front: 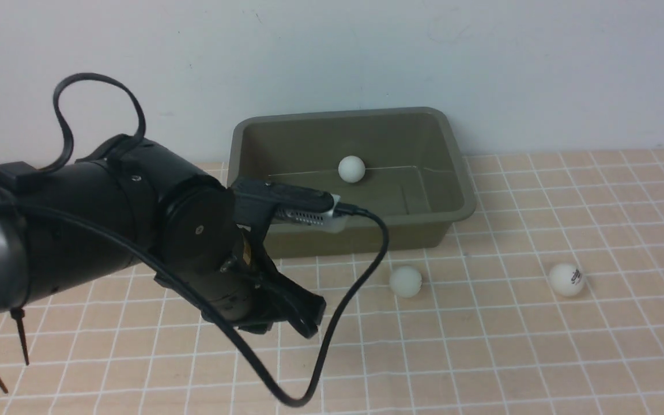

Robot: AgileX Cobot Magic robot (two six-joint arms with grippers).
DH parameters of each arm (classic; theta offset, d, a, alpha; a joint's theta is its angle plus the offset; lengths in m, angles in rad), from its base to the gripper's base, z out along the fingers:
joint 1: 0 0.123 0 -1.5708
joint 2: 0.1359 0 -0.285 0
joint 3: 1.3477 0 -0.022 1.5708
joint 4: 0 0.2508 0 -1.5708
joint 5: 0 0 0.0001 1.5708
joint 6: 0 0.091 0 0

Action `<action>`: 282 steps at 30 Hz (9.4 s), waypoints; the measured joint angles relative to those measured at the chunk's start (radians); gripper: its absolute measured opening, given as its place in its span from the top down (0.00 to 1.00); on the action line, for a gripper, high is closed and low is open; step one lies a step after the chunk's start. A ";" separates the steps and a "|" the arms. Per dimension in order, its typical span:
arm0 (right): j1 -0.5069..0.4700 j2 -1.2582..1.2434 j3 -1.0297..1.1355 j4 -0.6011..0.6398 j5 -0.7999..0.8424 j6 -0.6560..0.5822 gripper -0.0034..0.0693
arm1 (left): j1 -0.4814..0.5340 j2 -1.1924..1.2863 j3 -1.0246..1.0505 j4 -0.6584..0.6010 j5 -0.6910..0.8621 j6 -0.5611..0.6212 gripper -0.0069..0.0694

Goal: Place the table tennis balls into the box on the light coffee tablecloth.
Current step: 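Reach for and grasp a ping pong ball on the table beside the basket, then drop the ball into the bin, then reach for and grasp a ping pong ball on the table, then release the ping pong ball into the bin and lift the gripper away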

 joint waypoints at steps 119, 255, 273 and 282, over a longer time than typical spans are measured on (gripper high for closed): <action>0.000 0.000 0.000 0.019 -0.027 0.000 0.91 | 0.239 0.499 -1.106 -0.355 0.448 0.536 0.48; 0.014 1.813 -1.012 0.817 0.044 -0.715 0.45 | 0.160 -0.510 -0.218 -0.217 0.325 0.766 1.00; 0.323 1.943 -1.122 0.427 -0.157 -0.597 0.38 | 0.160 -0.510 -0.218 -0.228 0.325 0.766 1.00; 0.243 1.842 -1.182 0.400 -0.015 -0.542 0.38 | 0.160 -0.510 -0.218 -0.235 0.326 0.766 1.00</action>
